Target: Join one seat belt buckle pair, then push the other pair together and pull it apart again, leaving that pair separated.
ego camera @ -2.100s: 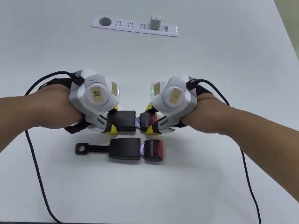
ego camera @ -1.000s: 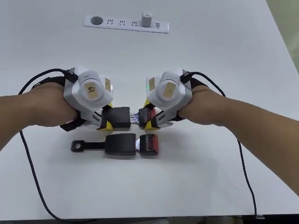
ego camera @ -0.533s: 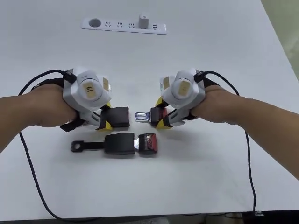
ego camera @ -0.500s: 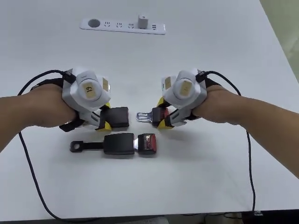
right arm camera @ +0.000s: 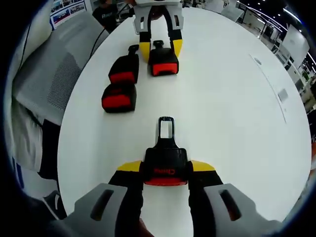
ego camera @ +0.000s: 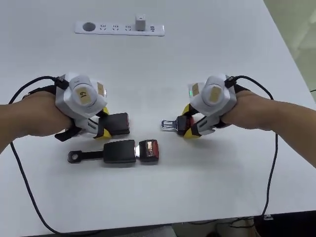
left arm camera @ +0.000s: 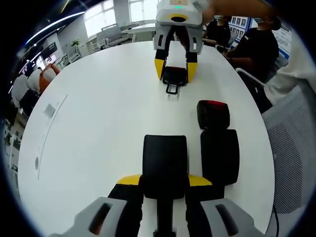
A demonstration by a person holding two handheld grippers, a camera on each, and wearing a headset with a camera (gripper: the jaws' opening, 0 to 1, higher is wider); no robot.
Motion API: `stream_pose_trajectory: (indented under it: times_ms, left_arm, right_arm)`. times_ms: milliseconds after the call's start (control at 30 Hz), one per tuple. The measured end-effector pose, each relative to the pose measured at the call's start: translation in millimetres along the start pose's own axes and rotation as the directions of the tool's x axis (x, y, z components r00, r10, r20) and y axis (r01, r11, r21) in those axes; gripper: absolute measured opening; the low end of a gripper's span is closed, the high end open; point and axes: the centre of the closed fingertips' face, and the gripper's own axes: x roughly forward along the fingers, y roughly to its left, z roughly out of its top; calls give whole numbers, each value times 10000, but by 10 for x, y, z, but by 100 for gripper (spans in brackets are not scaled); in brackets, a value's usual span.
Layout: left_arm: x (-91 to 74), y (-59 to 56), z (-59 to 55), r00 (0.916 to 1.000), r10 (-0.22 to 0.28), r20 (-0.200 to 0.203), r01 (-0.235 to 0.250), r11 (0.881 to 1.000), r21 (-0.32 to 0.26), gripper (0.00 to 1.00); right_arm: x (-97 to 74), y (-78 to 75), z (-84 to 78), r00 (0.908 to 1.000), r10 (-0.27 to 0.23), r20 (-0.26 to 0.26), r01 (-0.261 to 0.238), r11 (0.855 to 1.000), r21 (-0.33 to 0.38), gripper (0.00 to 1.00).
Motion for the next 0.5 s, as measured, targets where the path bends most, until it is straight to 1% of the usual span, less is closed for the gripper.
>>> stream_pose_trajectory:
  times_ms: [133, 267, 367, 400, 500]
  left_arm:
    - [2, 11, -4, 9999, 67, -128, -68, 10000, -64, 34]
    - [5, 23, -15, 9998, 135, -159, -135, 9999, 3, 34]
    - [-1, 21, -15, 9997, 200, -112, -200, 9998, -17, 34]
    - [-11, 10, -5, 9996, 294, -47, -294, 9996, 12, 35]
    - [-38, 4, -36, 9990, 414, -168, -413, 9991, 94, 35]
  right_arm:
    - [4, -3, 6, 10000, -34, 13, 33, 10000, 59, 35]
    - [2, -16, 5, 9999, -158, 32, 157, 9996, 218, 39]
    - [-23, -25, -14, 9991, -427, 58, 424, 9984, 372, 42]
    - [-35, -25, -7, 9986, -504, 170, 495, 9975, 514, 41]
    - [-123, -18, 8, 9946, -928, 471, 887, 9927, 823, 41]
